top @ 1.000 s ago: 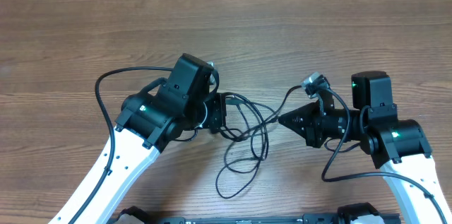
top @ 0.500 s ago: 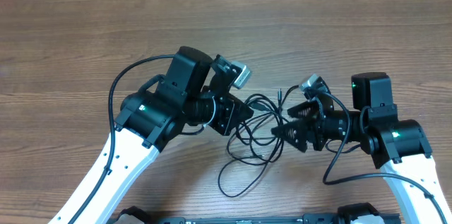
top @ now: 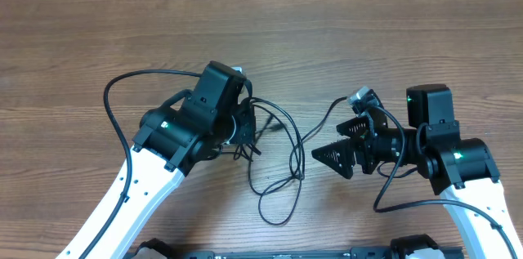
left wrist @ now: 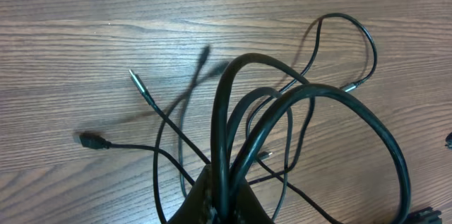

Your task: Untangle cables

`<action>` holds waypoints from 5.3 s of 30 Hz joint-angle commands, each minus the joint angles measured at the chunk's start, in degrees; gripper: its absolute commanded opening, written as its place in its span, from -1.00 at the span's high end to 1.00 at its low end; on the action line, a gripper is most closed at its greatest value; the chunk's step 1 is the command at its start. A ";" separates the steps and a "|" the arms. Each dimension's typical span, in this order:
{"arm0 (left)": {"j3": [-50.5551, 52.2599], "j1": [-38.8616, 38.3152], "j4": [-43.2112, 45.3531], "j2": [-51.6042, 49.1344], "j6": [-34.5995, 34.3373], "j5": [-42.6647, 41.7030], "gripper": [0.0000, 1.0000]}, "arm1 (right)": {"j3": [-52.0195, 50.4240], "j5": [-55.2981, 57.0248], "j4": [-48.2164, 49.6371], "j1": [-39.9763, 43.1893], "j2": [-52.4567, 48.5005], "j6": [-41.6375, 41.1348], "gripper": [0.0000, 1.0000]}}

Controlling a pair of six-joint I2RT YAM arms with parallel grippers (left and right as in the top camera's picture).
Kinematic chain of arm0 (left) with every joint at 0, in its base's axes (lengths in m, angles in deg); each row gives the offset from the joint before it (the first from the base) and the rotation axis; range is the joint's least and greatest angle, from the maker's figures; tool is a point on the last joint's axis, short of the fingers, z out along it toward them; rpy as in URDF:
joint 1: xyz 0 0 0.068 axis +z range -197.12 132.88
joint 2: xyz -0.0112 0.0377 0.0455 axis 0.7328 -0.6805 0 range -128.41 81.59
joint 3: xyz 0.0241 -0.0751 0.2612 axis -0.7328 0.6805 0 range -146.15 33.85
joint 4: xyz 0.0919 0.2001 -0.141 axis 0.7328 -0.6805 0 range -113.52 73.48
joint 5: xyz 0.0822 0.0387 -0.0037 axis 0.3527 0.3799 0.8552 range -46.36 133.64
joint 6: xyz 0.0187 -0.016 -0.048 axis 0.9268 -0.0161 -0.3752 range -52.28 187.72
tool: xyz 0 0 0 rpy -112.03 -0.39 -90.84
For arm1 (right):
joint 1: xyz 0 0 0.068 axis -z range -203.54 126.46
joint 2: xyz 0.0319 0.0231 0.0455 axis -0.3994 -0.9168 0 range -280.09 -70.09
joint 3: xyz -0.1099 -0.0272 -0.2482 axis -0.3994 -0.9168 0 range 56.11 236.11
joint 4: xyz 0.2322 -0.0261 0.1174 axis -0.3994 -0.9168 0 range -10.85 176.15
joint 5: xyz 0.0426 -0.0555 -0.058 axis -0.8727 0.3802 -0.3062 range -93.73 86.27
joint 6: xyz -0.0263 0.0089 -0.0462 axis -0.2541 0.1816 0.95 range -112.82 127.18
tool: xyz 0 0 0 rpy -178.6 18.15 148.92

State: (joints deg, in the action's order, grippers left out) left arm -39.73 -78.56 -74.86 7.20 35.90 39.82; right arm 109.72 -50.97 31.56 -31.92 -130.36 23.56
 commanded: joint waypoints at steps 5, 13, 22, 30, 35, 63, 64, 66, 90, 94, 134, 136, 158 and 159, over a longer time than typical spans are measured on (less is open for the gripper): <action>-13.75 0.35 16.31 9.03 9.40 6.88 0.87 | 0.74 11.80 -2.45 0.09 0.72 -10.64 -1.00; -17.31 0.35 17.99 9.60 9.29 18.95 -0.81 | 0.74 11.82 -2.54 0.09 0.72 -10.62 -1.00; -17.27 0.35 -17.29 3.26 2.14 23.78 -0.99 | 0.74 -1.29 -2.82 0.09 0.72 -10.67 -1.00; -17.27 7.15 -19.10 5.27 25.29 -0.61 -1.00 | 0.74 4.26 3.67 0.09 -4.50 -28.72 -1.00; -17.27 28.85 -21.70 6.16 41.94 -24.87 -0.99 | 0.74 5.27 11.65 0.09 -8.50 -42.23 -1.00; 6.10 30.77 1.66 4.00 30.99 -16.98 -0.99 | 0.74 23.34 36.59 -16.06 -30.69 -73.68 -0.75; 6.10 30.77 1.66 4.00 30.99 -16.98 -0.99 | 0.74 25.77 36.48 -16.41 -31.15 -74.51 -0.75; 6.10 30.77 1.66 4.00 30.99 -16.98 -0.99 | 0.74 26.60 36.50 -16.55 -33.79 -77.96 -0.74; 6.10 30.73 1.64 4.00 30.99 -16.94 -0.99 | 6.54 38.36 43.08 -16.63 -16.26 -63.82 0.92; 6.12 30.73 1.64 4.00 30.99 -16.96 -0.99 | 10.49 48.41 42.32 -16.63 -6.86 -63.80 0.92; 6.12 30.73 1.64 4.00 30.99 -16.96 -0.99 | 32.68 111.71 55.93 34.10 -11.02 -4.63 0.92; 6.12 30.73 1.64 4.00 30.99 -16.94 -0.99 | 32.68 111.47 47.91 37.55 -12.11 -14.19 0.92; 6.12 30.73 1.64 4.00 30.99 -16.96 -0.99 | 32.61 35.36 11.85 55.39 -35.98 -41.62 0.92; 6.12 30.73 1.64 4.00 30.99 -16.96 -0.99 | 32.61 34.21 10.93 55.39 -36.94 -41.64 0.92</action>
State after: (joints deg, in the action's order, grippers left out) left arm -33.37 -47.98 -73.49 10.58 65.32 23.65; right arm 141.91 -2.86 43.58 23.29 -165.22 -19.15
